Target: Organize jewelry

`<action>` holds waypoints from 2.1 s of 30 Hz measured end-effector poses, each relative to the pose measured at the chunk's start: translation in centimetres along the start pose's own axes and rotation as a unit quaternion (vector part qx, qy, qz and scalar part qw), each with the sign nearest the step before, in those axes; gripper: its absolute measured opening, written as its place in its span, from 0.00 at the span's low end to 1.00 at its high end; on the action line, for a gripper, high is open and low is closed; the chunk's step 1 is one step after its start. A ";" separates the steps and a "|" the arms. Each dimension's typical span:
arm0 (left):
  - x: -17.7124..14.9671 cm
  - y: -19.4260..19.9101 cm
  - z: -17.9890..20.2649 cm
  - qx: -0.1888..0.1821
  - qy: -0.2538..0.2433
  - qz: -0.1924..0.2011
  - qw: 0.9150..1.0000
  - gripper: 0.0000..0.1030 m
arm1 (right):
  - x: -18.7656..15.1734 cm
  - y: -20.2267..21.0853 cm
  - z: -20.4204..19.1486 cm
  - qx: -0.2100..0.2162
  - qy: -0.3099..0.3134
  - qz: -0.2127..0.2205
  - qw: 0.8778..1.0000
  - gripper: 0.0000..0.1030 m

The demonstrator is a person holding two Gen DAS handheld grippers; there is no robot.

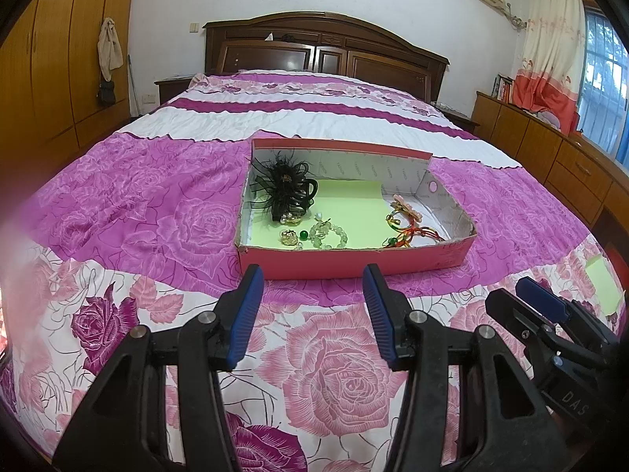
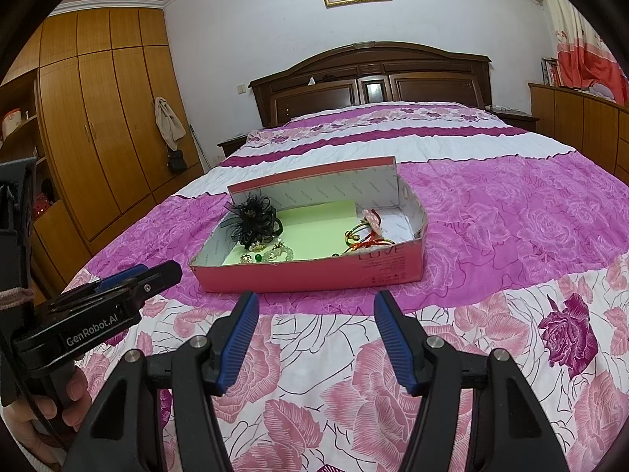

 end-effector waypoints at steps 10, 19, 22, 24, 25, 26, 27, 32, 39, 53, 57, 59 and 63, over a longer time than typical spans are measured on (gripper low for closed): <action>0.1 0.0 -0.1 0.001 0.000 0.000 1.000 0.43 | 0.0 0.0 0.0 0.000 -0.001 -0.001 1.000 0.62; 0.0 -0.1 -0.1 0.001 0.000 -0.001 1.000 0.43 | -0.2 0.0 -0.1 0.000 -0.001 -0.003 1.000 0.62; 0.0 -0.1 -0.1 0.002 0.000 -0.001 1.000 0.43 | -0.2 0.1 -0.1 0.000 -0.001 -0.003 1.000 0.62; -0.1 -0.1 -0.2 0.002 -0.001 -0.001 1.000 0.43 | -0.2 0.0 -0.1 0.000 -0.001 -0.003 1.000 0.62; -0.2 -0.1 -0.2 0.002 0.000 -0.001 1.000 0.43 | -0.2 0.0 -0.1 0.000 -0.001 -0.002 1.000 0.62; -0.1 -0.1 -0.3 0.002 0.000 -0.001 1.000 0.43 | -0.2 0.0 -0.1 0.000 -0.001 -0.002 1.000 0.62; -0.2 -0.1 -0.2 0.002 0.000 -0.001 1.000 0.43 | -0.3 0.1 -0.2 0.000 -0.001 -0.002 1.000 0.62; -0.1 -0.1 -0.3 0.002 -0.001 -0.001 1.000 0.43 | -0.3 0.0 -0.1 0.000 -0.001 -0.003 1.000 0.62; -0.3 -0.2 -0.2 0.002 -0.001 -0.002 1.000 0.43 | -0.3 0.0 -0.1 0.000 -0.001 -0.002 1.000 0.62; -0.4 -0.2 -0.3 0.002 0.000 -0.002 1.000 0.43 | -0.3 0.0 -0.1 0.000 -0.001 -0.003 1.000 0.62; -0.4 -0.2 -0.4 0.002 0.000 -0.002 1.000 0.43 | -0.3 0.0 -0.1 0.000 -0.001 -0.003 1.000 0.62; -0.4 -0.2 -0.3 0.002 0.000 -0.002 1.000 0.43 | -0.2 -0.1 -0.1 0.000 -0.001 -0.003 1.000 0.62; -0.4 -0.2 -0.3 0.002 0.000 -0.002 1.000 0.43 | -0.3 0.0 -0.2 0.000 0.000 -0.003 1.000 0.62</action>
Point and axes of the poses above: each gripper's, at about its wrist camera, not at the fingertips, and y roughly against the way its jaws point, z to its right, x to its top, the point moved 1 cm from there along -y, roughly the way its jaws point, and after that the axes turned 13 degrees about y, right-handed, at the moved point
